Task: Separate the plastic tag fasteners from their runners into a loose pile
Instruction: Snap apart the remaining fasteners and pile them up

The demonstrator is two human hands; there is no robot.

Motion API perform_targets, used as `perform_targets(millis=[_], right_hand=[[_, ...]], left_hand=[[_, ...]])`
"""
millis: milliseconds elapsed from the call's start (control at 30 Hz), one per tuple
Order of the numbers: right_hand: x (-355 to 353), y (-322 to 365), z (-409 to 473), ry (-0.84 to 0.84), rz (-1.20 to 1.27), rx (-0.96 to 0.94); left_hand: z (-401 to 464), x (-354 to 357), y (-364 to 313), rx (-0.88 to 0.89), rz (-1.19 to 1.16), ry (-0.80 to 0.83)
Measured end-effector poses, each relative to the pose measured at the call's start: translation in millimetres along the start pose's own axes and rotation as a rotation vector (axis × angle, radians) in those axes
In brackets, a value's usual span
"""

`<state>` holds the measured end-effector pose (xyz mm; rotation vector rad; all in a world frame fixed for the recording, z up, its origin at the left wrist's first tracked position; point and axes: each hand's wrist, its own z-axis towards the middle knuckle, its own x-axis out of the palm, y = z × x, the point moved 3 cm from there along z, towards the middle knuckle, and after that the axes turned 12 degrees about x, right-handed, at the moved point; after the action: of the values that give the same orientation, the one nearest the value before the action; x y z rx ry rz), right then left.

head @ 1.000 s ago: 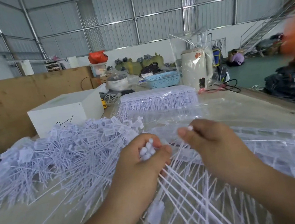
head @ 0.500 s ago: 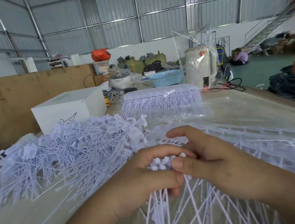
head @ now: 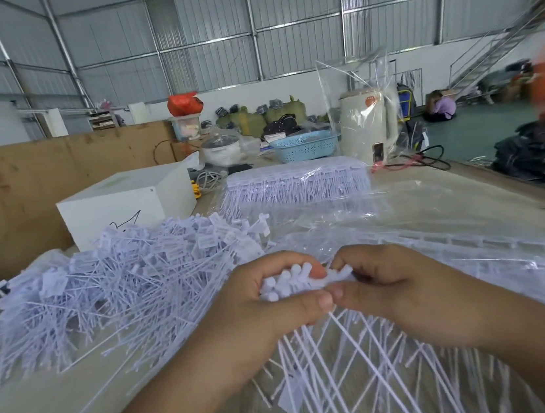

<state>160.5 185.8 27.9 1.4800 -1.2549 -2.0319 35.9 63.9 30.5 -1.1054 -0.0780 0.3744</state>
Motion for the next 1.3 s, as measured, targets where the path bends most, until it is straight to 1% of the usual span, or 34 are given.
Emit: perform_targets(millis=[100,167,267,333,367,400,433,500,567,600,633,733,833,900,967,1067,1167,1233,1300], right_hand=[[2.1,2.6,-0.5,-0.079,0.082,-0.003],[6.2,4.6,-0.3,-0.150,0.090,-0.015],[9.1,3.6,1.3,-0.333,0.085,-0.014],[-1.6,0.7,0.9,-0.474,0.156,0.014],[-9.0,0.6,0.1,-0.508,0.189,0.019],[-15.4,0.9,-1.0,-0.506,0.215,0.022],[-18.9,1.9,-2.7,-0.468,0.239,0.020],[-12.8,5.9,-4.7,-0.288,0.271,0.009],[2.9,7.5,-5.7,-0.067,0.218,-0.016],[9.6,7.0,-6.4,0.007,0.176,-0.028],[13.8,6.1,-7.3,0.045,0.147,-0.037],[13.2,5.9,-10.1,0.060,0.131,-0.046],[13.5,9.7,-12.1,0.098,0.035,-0.055],[16.1,10.8,-13.2,0.146,0.013,-0.055],[16.8,9.9,-13.5,0.120,-0.053,-0.032],[17.1,7.6,-14.5,0.067,-0.160,-0.024],[12.1,6.8,-13.8,0.042,-0.190,-0.015],[4.5,7.2,-11.4,0.006,-0.260,-0.004],[-3.3,7.6,-8.3,-0.058,-0.341,-0.035]], left_hand=[[0.3,-1.4,2.9,0.009,0.085,-0.115],[0.3,-0.2,4.5,0.014,0.089,-0.177],[-0.4,2.7,5.8,0.040,0.092,-0.260],[-0.6,-0.7,7.6,0.038,0.118,-0.330],[-0.4,-3.1,8.3,0.028,0.112,-0.346],[0.0,-5.1,8.1,0.018,0.091,-0.340],[0.5,-6.7,7.7,0.009,0.061,-0.316],[1.0,-6.9,5.8,-0.009,0.015,-0.216],[-0.1,-3.7,4.3,-0.030,-0.014,-0.077],[-0.7,-1.6,4.2,-0.043,-0.037,-0.014],[-1.6,0.4,3.8,-0.052,-0.068,0.044],[-3.3,2.6,0.9,-0.056,-0.120,0.188],[-2.8,-1.6,2.9,-0.084,-0.073,0.273],[-3.2,-3.1,4.3,-0.107,-0.039,0.343],[-3.3,-4.6,6.0,-0.113,0.010,0.383],[-2.9,-4.3,8.8,-0.118,0.078,0.384],[-2.6,-4.9,11.1,-0.125,0.077,0.342],[-1.7,-9.0,10.8,-0.131,0.110,0.317],[-0.5,-13.3,9.5,-0.123,0.129,0.278]])
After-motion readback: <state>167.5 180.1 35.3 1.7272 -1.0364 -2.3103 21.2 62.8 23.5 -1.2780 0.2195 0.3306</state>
